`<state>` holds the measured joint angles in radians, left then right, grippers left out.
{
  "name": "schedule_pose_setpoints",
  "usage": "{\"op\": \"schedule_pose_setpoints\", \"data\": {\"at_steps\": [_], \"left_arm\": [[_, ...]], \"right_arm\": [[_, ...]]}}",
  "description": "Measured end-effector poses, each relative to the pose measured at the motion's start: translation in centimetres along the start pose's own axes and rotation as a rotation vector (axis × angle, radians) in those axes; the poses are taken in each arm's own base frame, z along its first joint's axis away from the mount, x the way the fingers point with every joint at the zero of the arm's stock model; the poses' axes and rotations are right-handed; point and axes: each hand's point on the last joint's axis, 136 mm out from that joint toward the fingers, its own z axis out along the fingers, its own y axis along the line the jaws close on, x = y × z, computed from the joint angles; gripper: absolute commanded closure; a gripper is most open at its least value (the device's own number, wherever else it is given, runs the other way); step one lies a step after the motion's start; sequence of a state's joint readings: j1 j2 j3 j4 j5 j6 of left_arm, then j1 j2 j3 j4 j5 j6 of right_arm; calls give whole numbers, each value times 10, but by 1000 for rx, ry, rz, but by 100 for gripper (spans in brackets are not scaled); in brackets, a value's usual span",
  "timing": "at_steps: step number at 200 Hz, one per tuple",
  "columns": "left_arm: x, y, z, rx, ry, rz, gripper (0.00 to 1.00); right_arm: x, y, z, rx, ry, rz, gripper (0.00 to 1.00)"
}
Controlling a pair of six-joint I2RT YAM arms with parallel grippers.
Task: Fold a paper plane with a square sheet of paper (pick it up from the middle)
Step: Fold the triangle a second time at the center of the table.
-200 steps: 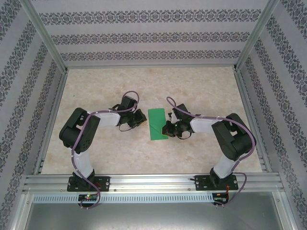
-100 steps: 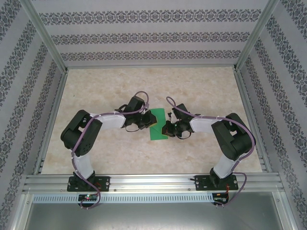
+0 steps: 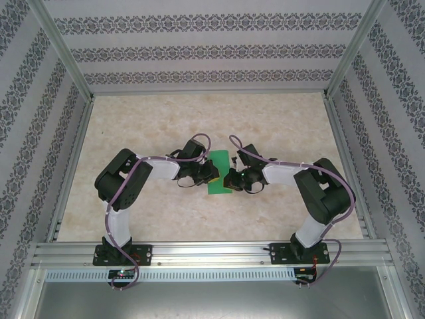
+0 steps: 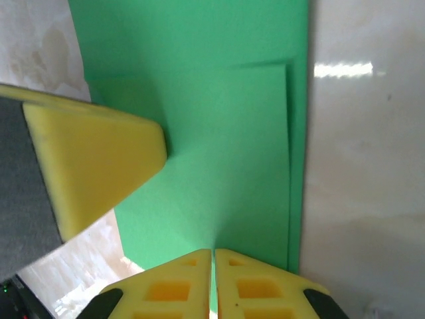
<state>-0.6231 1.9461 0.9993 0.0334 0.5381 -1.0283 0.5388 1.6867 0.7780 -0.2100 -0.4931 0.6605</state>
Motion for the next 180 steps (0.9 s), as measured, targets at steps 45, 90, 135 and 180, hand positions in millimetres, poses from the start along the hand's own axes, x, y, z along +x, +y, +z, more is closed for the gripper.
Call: {"op": "schedule_pose_setpoints", "data": {"at_steps": [45, 90, 135, 180], "left_arm": [[0, 0, 0, -3, -2, 1, 89], [-6, 2, -1, -17, -27, 6, 89], [-7, 2, -1, -21, -33, 10, 90], [-8, 2, -1, -27, -37, 9, 91]], "right_arm": [[-10, 29, -7, -27, -9, -49, 90], [-17, 27, 2, -8, 13, -37, 91], [-16, 10, 11, 13, 28, -11, 91], [-13, 5, 13, -8, 12, -29, 90]]}}
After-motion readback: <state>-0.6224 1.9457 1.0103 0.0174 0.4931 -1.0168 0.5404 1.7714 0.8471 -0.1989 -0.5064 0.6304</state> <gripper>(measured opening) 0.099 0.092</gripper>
